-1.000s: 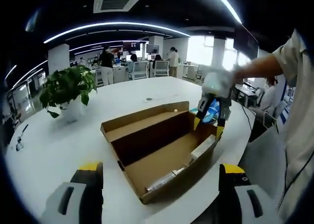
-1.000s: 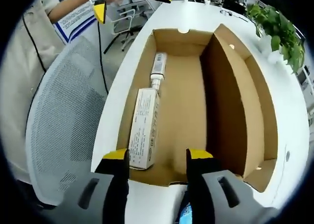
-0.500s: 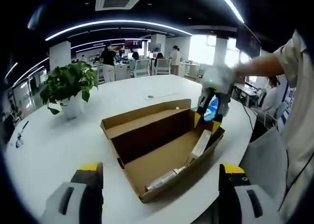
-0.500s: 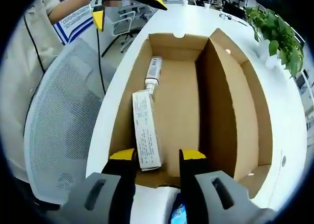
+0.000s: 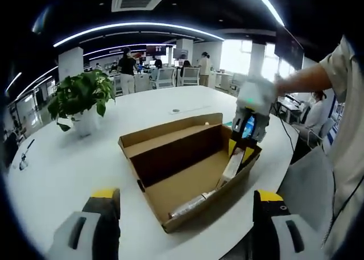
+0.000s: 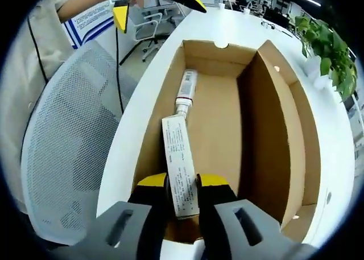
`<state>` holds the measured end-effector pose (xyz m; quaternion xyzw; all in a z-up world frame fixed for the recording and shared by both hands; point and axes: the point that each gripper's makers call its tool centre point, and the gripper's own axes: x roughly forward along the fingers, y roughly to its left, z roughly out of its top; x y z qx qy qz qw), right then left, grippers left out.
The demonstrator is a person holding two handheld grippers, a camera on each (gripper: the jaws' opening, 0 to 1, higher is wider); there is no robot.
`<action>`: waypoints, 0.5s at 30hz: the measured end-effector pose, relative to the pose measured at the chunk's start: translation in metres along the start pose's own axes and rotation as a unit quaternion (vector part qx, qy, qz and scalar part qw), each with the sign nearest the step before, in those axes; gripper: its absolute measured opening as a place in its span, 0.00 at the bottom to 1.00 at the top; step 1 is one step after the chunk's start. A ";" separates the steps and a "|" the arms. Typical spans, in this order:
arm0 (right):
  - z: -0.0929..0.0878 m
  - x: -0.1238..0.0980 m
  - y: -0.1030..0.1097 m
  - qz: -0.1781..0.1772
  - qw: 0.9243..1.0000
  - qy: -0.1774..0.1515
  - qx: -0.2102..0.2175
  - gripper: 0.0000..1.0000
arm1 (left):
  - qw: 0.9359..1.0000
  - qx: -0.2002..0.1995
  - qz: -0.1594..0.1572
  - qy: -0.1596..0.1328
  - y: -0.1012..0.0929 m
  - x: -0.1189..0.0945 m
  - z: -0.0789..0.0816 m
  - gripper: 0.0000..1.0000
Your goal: Operate the shoe box by opening the lid, removing the specified soft item, and placing it in the target area until the item is outside and the box remains undamaged.
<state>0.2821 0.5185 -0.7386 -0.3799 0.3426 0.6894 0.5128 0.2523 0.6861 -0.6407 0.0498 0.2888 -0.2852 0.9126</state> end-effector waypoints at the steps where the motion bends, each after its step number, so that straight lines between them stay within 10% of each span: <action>1: 0.000 0.000 0.000 0.000 1.000 0.000 0.000 0.16 | 1.000 0.001 0.000 0.000 0.000 0.000 -0.001 0.98; 15: 0.023 -0.027 -0.001 -0.036 0.998 -0.040 0.025 0.15 | 1.000 0.005 -0.004 -0.004 -0.002 0.000 0.001 0.98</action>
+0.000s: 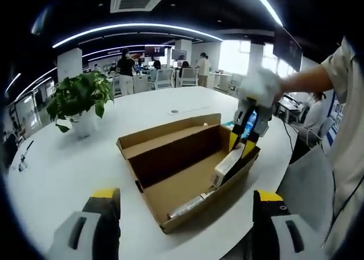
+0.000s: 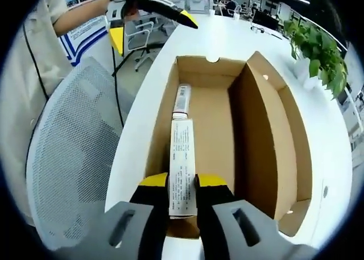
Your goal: Operate the shoe box by opening the lid, removing the specified soft item, and placing it in the target area until the item is outside and the box remains undamaged.
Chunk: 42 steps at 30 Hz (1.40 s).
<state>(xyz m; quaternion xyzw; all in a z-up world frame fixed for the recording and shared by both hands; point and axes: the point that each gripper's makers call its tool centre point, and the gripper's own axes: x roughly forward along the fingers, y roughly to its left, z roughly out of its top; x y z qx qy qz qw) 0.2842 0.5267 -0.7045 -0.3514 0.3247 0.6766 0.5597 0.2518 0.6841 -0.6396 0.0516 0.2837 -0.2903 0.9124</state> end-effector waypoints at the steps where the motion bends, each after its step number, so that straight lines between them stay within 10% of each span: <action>1: 0.002 -0.002 0.000 -0.001 1.000 -0.003 0.002 0.15 | 1.000 0.001 0.000 0.000 0.000 0.000 0.000 0.98; 24: 0.036 -0.090 -0.003 -0.052 0.997 -0.046 -0.020 0.14 | 1.000 0.009 -0.007 -0.004 -0.003 0.001 0.004 0.98; 42: -0.015 -0.175 -0.019 -0.114 0.993 -0.021 -0.020 0.14 | 0.999 0.026 -0.026 0.005 -0.016 0.011 0.013 0.97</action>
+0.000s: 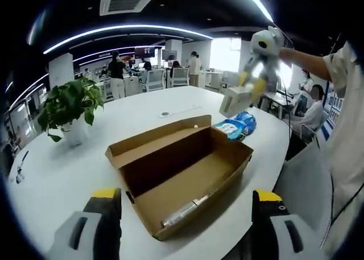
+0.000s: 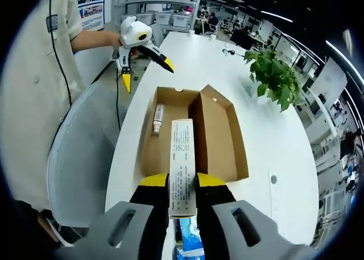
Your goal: Operate the shoe box by opening the lid, removing the specified soft item, and placing it in the target area until the item is outside and the box remains undamaged.
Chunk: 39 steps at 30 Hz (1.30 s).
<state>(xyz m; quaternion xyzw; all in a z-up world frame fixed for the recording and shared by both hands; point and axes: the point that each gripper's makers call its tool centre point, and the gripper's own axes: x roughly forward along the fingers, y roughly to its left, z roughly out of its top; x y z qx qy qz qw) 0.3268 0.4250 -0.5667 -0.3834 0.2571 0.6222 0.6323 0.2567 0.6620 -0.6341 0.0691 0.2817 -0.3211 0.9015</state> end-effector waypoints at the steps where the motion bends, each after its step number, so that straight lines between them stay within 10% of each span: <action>1: -0.003 -0.003 -0.001 -0.002 1.000 0.002 0.000 0.14 | 1.000 0.000 -0.001 0.000 -0.001 0.001 0.001 0.97; 23: -0.094 -0.050 -0.050 -0.052 0.996 0.068 0.008 0.15 | 1.000 -0.003 -0.010 0.013 -0.005 0.015 0.004 0.95; 39: -0.175 -0.042 -0.090 -0.069 0.991 0.111 0.028 0.15 | 1.000 -0.014 -0.002 0.025 0.002 0.025 0.003 0.92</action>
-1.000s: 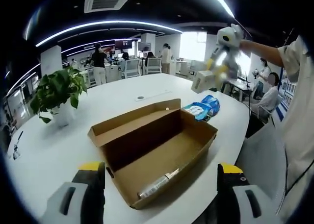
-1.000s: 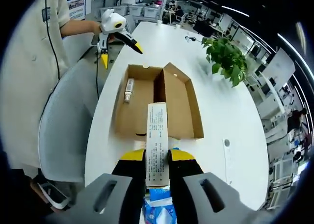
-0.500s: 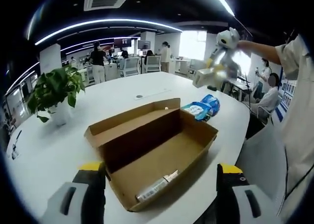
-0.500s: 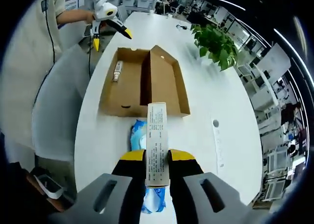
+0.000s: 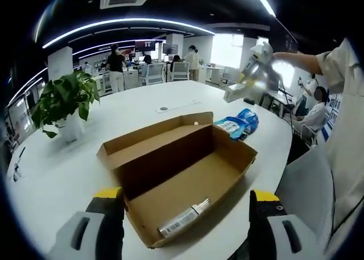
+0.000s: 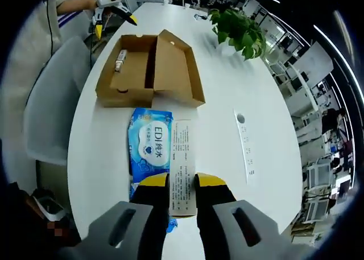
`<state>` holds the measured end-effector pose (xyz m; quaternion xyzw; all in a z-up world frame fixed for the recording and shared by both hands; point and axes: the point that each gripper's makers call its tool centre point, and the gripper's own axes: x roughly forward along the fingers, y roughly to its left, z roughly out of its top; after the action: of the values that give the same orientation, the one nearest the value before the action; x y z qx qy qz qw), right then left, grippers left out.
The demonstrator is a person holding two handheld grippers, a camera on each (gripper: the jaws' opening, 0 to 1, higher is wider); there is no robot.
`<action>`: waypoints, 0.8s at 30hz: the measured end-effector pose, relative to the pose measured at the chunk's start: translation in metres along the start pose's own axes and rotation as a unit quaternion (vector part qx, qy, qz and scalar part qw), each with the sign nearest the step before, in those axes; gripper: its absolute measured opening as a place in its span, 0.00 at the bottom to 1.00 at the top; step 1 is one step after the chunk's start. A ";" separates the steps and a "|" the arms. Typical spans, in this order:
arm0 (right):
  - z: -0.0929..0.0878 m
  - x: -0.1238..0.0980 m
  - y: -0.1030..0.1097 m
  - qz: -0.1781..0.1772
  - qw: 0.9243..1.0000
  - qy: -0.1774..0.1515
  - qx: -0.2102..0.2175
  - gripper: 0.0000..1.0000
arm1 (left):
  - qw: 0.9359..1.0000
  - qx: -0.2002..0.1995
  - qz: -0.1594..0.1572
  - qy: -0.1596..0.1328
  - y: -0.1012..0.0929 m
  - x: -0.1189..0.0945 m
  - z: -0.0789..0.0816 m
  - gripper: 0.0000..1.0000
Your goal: Operate the shoe box by opening the lid, removing the specified soft item, and placing it in the target area until the item is outside and the box remains undamaged.
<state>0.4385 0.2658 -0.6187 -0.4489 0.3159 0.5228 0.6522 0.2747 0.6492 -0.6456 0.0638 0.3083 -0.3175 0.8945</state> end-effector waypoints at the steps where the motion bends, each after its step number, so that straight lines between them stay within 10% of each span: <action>1: -0.002 0.001 -0.001 0.000 1.000 0.001 0.001 0.15 | 1.000 -0.001 0.001 0.001 0.001 0.000 0.000 0.92; 24: -0.098 0.072 0.000 0.064 0.995 0.073 -0.002 0.15 | 1.000 -0.006 0.007 0.025 0.003 0.016 -0.002 0.87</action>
<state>0.4624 0.2050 -0.7212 -0.4664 0.3895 0.5298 0.5917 0.2853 0.6433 -0.6570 0.0684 0.3323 -0.3078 0.8889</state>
